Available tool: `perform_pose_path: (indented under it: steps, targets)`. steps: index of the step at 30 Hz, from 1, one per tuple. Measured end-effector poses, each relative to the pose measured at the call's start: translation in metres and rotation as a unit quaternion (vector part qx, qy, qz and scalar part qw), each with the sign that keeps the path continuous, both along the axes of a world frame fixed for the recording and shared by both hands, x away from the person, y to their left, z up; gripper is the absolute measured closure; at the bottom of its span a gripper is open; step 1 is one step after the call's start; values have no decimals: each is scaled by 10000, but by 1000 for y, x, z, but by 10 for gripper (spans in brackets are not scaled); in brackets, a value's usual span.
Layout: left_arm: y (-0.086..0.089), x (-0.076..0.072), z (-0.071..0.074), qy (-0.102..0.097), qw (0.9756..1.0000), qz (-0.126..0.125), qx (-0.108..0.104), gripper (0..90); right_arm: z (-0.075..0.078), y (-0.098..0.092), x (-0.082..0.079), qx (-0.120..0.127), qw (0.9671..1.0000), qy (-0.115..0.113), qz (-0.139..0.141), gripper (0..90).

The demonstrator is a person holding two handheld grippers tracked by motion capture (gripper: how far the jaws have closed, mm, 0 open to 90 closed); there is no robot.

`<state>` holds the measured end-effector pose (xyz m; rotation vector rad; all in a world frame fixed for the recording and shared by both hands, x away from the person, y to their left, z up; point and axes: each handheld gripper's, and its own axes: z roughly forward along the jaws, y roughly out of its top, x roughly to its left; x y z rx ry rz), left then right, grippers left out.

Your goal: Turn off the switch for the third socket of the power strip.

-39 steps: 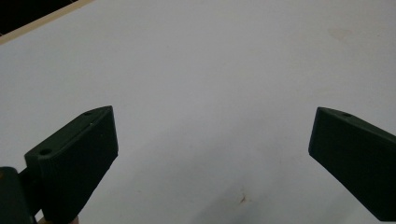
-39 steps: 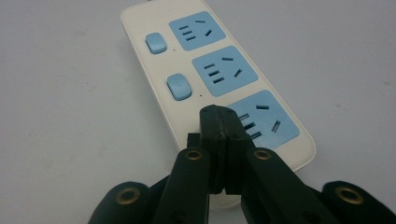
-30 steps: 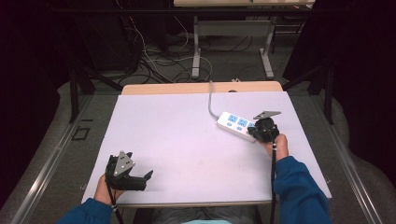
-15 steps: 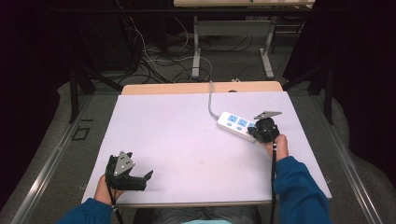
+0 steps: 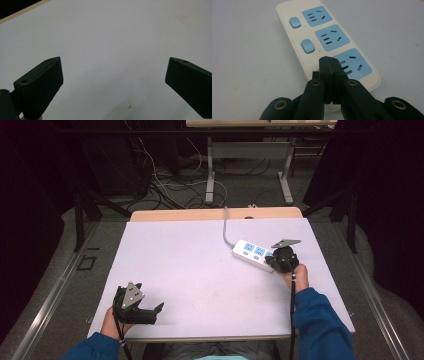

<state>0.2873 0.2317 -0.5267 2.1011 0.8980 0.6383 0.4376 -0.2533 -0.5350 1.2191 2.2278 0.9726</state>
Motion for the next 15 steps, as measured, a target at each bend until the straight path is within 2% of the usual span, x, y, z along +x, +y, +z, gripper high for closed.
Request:
perform_pose_path:
  steps: [15]
  targets:
    - [0,0,0,0,10000,-13,-2,15,0,1,0,-48,10000,-32,23,900]
